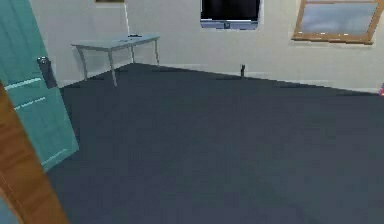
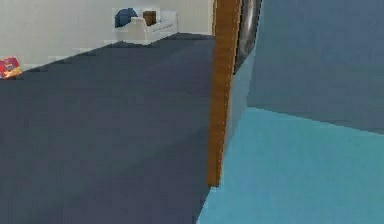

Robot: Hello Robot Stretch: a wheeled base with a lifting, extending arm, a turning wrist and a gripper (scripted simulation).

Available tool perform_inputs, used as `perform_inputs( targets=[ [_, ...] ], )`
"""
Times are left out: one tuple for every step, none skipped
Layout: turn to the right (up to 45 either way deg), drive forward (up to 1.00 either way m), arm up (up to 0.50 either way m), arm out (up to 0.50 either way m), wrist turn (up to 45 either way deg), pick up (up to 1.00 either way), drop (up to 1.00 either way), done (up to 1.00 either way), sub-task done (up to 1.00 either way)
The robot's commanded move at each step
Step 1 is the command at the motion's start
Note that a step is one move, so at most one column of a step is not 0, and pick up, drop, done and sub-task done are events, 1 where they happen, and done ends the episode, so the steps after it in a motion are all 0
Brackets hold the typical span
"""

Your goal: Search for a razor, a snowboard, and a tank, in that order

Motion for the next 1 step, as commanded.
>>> perform_inputs(
  targets=[
    [0.0, 1.0, 0.0, 0.0, 0.0, 0.0, 0.0, 0.0, 0.0]
  ],
)
